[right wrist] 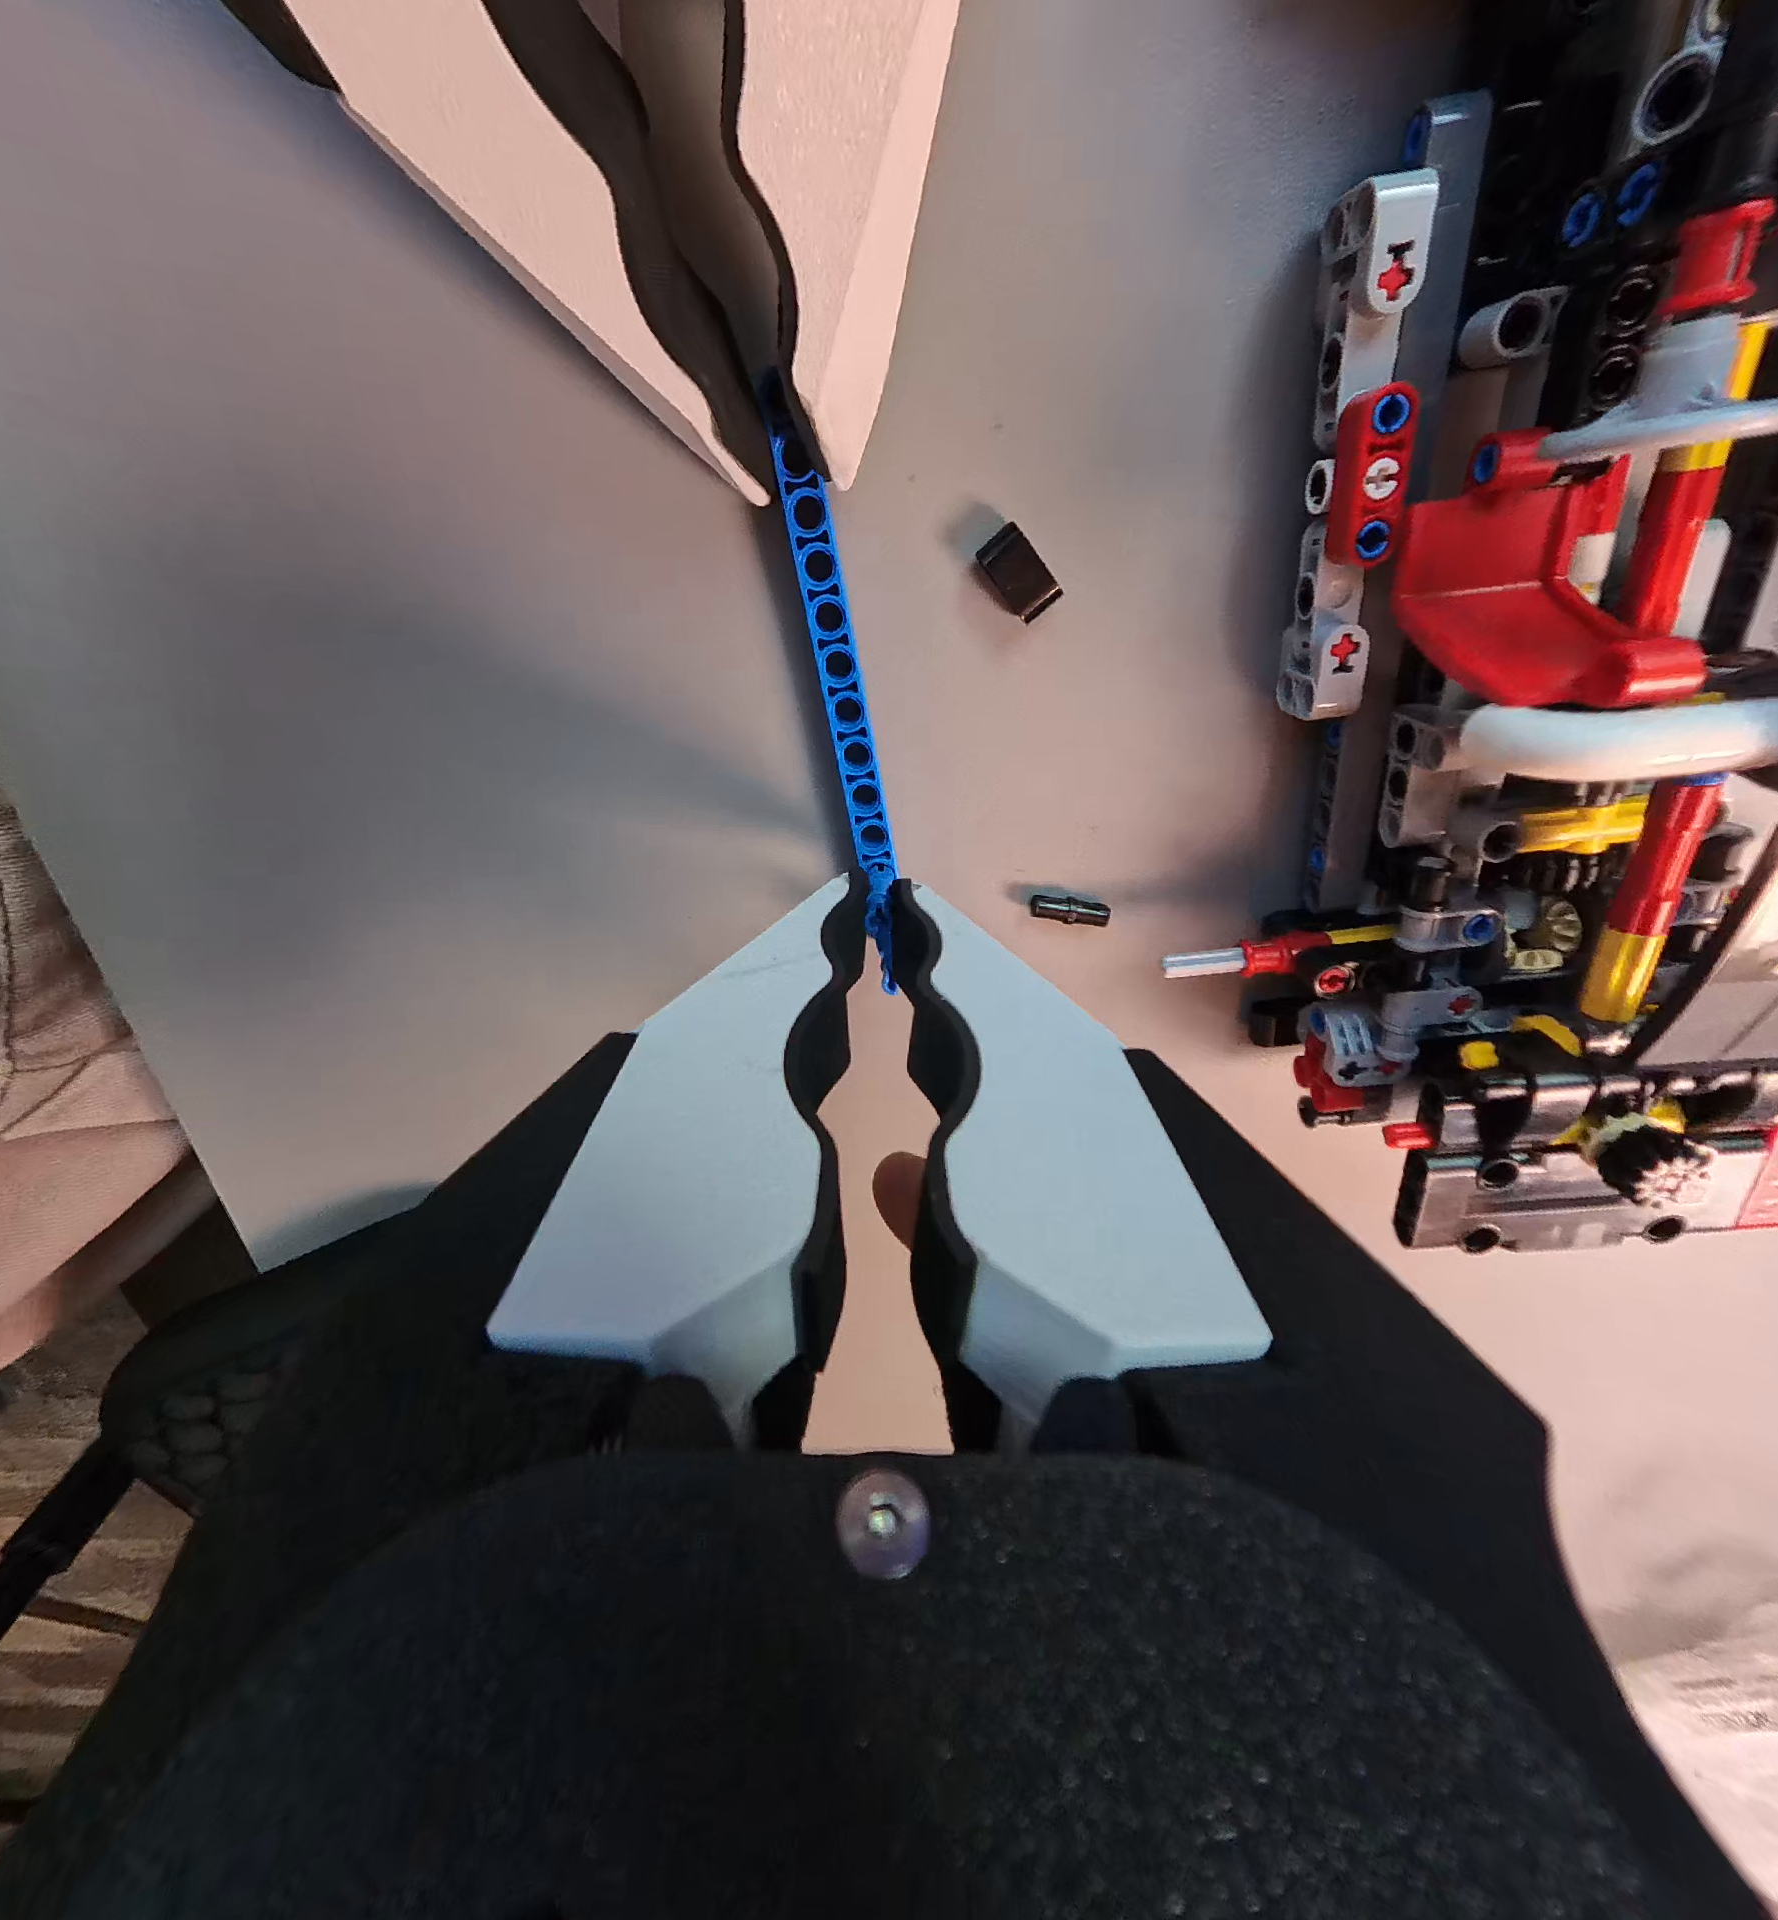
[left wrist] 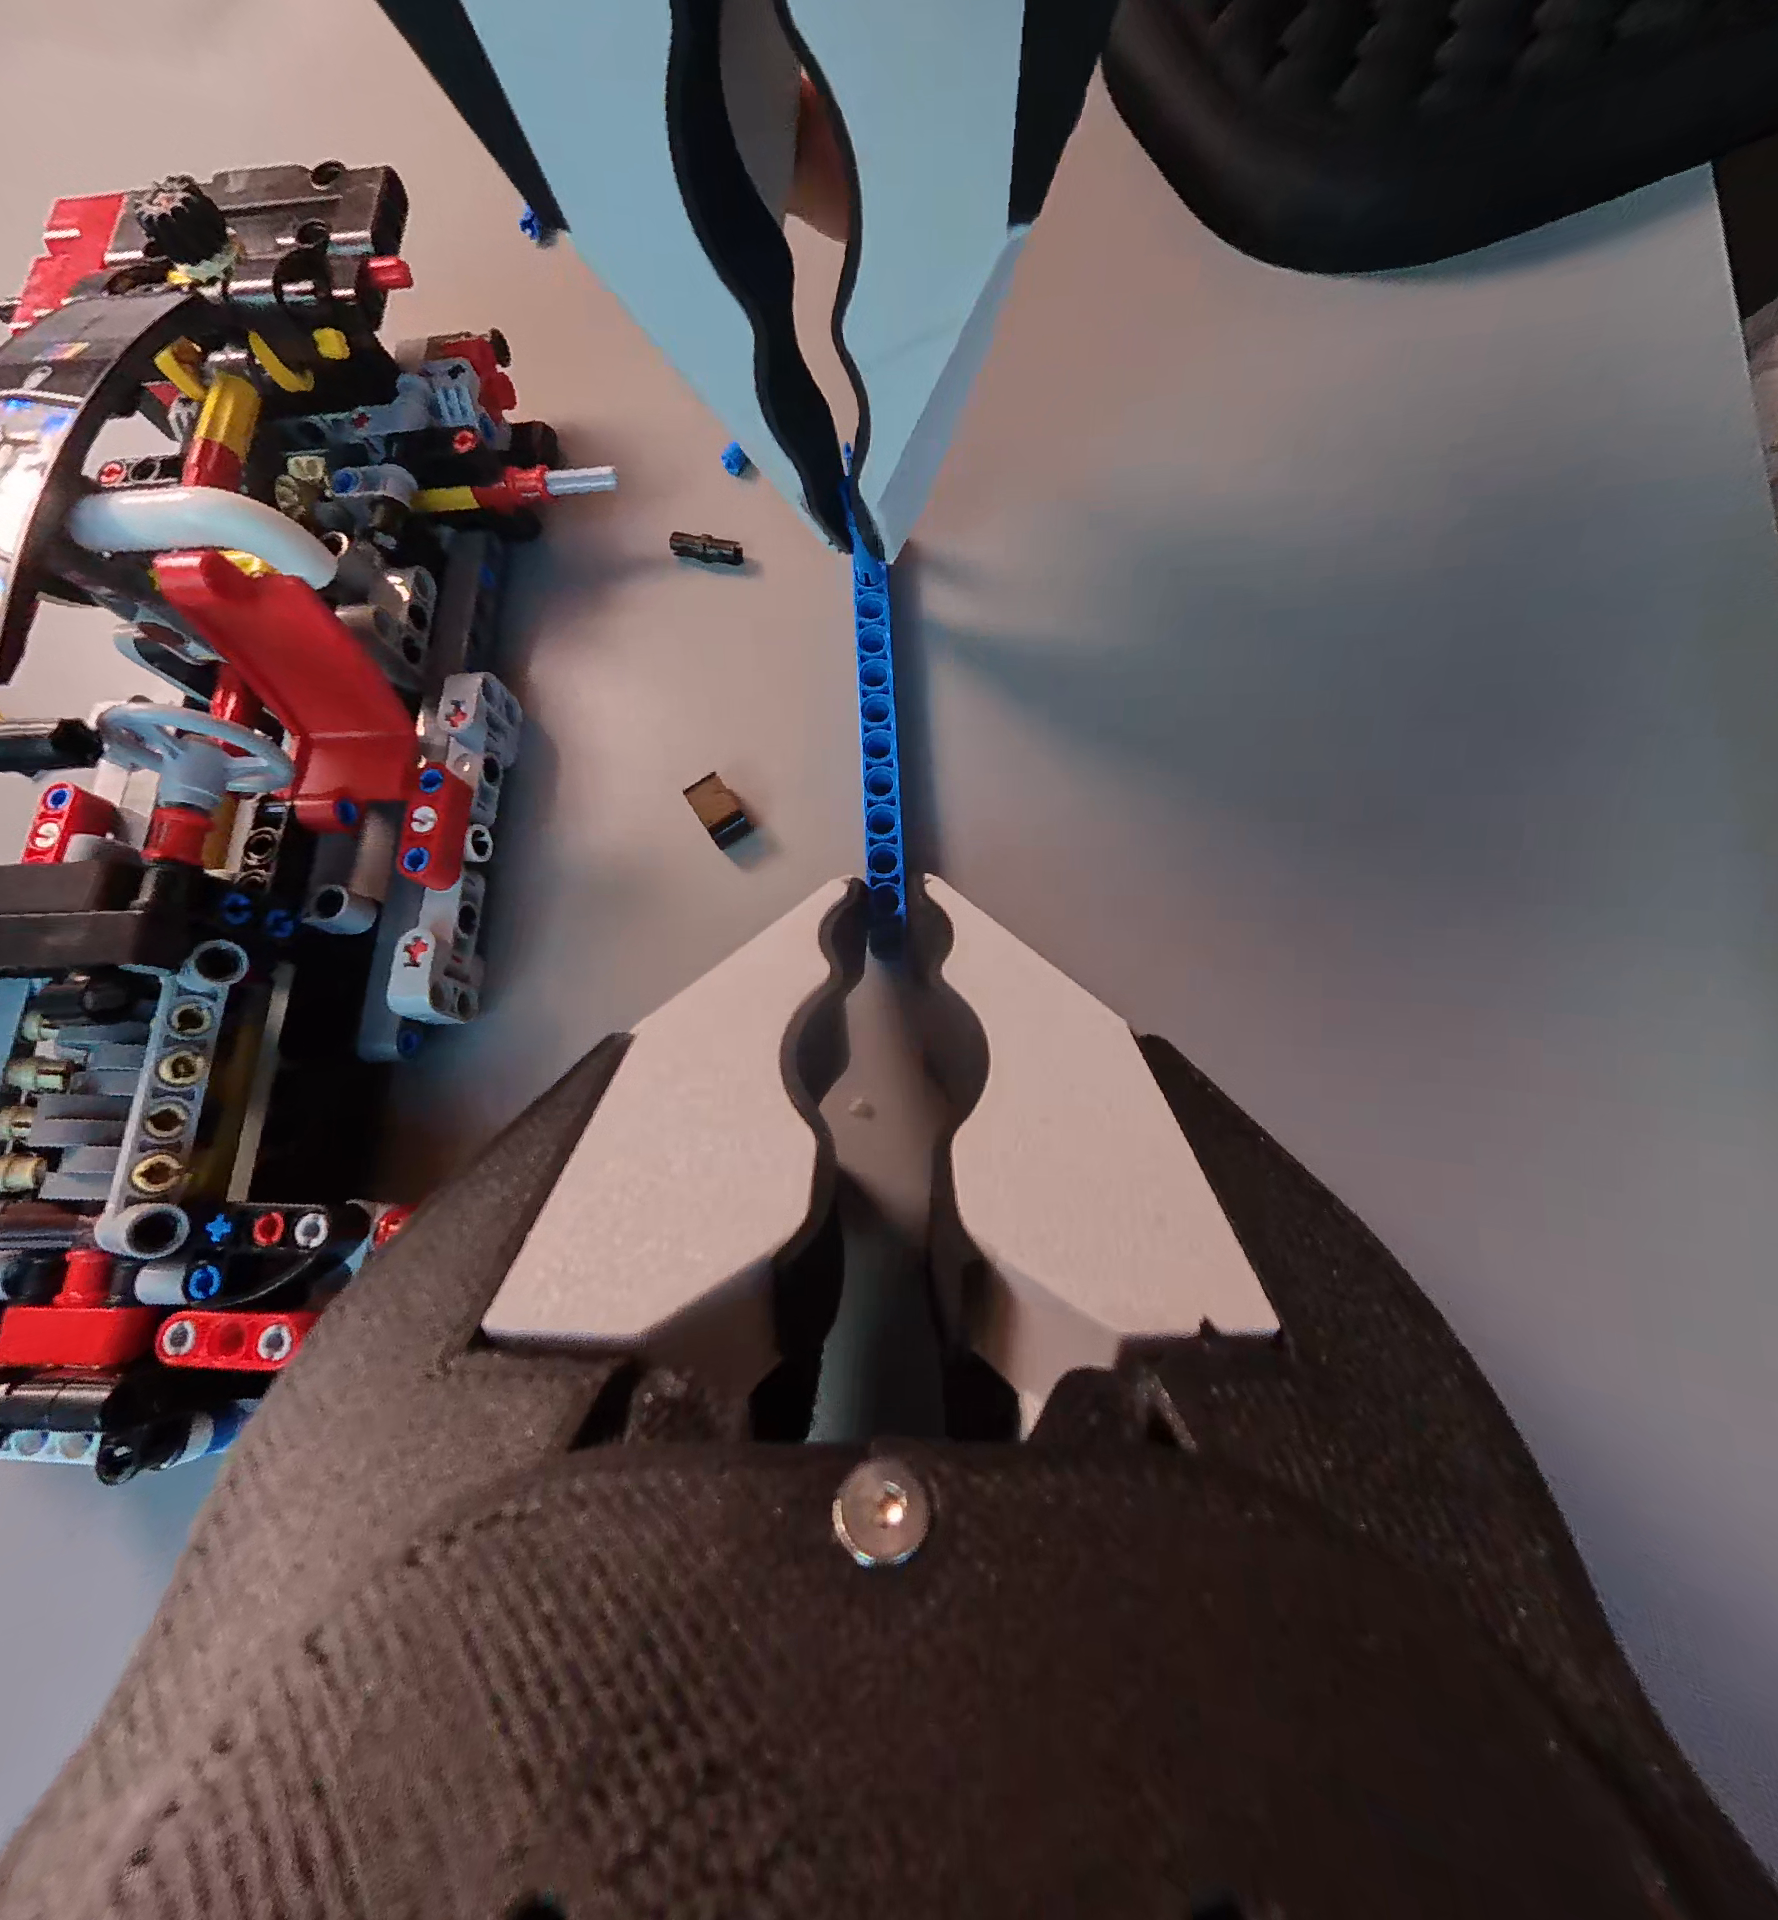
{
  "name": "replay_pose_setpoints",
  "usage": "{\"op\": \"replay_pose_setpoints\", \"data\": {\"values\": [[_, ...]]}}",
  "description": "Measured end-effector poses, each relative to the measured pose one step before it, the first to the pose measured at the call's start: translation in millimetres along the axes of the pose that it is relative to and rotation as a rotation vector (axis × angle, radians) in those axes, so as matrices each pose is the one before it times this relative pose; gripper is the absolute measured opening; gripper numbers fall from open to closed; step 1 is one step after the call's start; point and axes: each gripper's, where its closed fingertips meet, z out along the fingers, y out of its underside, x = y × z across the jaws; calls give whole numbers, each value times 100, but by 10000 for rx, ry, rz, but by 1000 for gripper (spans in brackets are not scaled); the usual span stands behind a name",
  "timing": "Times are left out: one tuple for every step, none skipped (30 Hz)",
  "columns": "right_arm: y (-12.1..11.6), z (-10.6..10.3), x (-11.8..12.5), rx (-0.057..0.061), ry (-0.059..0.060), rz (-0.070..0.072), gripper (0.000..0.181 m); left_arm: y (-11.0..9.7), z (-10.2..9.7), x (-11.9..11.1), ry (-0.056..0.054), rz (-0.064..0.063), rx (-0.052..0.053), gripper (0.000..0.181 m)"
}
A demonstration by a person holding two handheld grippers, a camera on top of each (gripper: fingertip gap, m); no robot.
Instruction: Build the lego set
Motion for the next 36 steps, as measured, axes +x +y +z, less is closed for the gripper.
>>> {"op": "replay_pose_setpoints", "data": {"values": [[-50, 9, 18, 100, -60, 95, 2, -4, -2, 3, -32, 34, -6, 5], [-69, 8, 103, 76, 39, 76, 2, 7, 8, 9, -19, 27, -12, 5], [-29, 2, 200, 56, 136, -8, 2, 0, 9, -20, -3, -15, -5, 5], [6, -4, 47, 51, 45, 17, 2, 5, 3, -10, 5, -21, -3, 5], [45, -6, -39, 39, -2, -7, 2, 4, -7, -21, -1, -17, -8, 5], [41, -2, -173, 29, -100, -4, 2, -4, 5, -1, -6, -5, -2, 5], [11, 0, -102, 44, -60, 36, 2, 4, -2, 2, -9, -2, -6, 5], [-38, 8, 42, 86, -10, 45, 2, 7, -3, -8, -7, -3, -5, 5], [-51, 9, 238, 110, 89, 121, 2, 4, -2, -5, -12, 3, -6, 5], [-63, 10, 137, 108, 68, 65, 2, 15, 0, -6, -10, 21, -7, 5], [-1, -6, -5, 53, 20, 31, 2, -9, 0, -2, -13, -11, -8, 5], [49, -2, -87, 17, -19, -17, 2, 3, 5, -17, -25, -32, -8, 5], [-1, 1, -28, 24, -27, 61, 2, -1, 10, -5, -32, -18, -16, 5], [-22, 15, 7, 24, -23, 58, 2, -1, 4, -7, -30, -4, -10, 5], [-18, 4, 20, 24, -3, 61, 2, 6, -2, 5, -19, 15, 3, 5], [11, 6, 40, 41, 54, -6, 2, -3, -6, -10, -6, -13, -5, 5], [30, -9, 9, 40, 60, -14, 2, 8, -1, -3, -8, -25, -7, 5], [35, 2, -15, 24, 67, -34, 2, -1, 4, -3, -9, -7, -4, 5], [15, -5, -19, -1, 35, 3, 2, 10, 2, -4, -15, 9, -3, 5], [-21, 6, -3, 5, 1, -17, 2, -9, 1, 2, -16, -4, -11, 5], [-44, 15, -2, 13, -26, 36, 2, 8, -7, 3, -13, 2, -7, 5], [-42, 16, 4, 39, -52, 92, 2, -7, 7, -5, -14, 3, -2, 5], [-33, 11, 14, 57, -40, 147, 2, 0, 3, -1, -21, 4, -11, 5], [-10, 5, 21, 58, -10, 175, 2, 4, -3, 3, -22, 10, -12, 5], [25, 7, 41, 31, 48, 163, 2, -4, 2, 4, -5, 3, 0, 5], [51, -12, 31, -23, 137, -82, 2, 6, -3, -4, 2, -9, -1, 5], [38, -11, -12, -65, 134, -179, 2, 7, -7, 3, -5, 0, -4, 5], [26, -7, -20, -56, 86, -163, 2, 5, 4, -6, -4, -25, -7, 5], [25, 9, -30, -30, 10, -78, 2, 5, -3, 0, -9, -17, -4, 5], [-11, 6, -48, 6, -62, -9, 2, -5, -5, -13, -20, -16, -6, 5], [-78, 15, -14, 60, -69, 71, 2, 2, -1, -4, -24, 14, -10, 5], [-55, 9, 16, 83, -59, 102, 2, -4, -2, 7, -14, 32, -4, 5], [1, -8, 32, 48, -31, 117, 2, 6, 4, 0, -4, 7, 2, 5], [26, -3, 81, 9, 75, 22, 2, -2, 1, 6, 3, -2, 2, 5], [55, -1, 95, -36, 121, -99, 2, -3, 15, -6, -9, -2, 3, 5], [38, -13, 4, -45, 67, -113, 2, 2, 8, 1, -23, 11, -5, 5]]}}
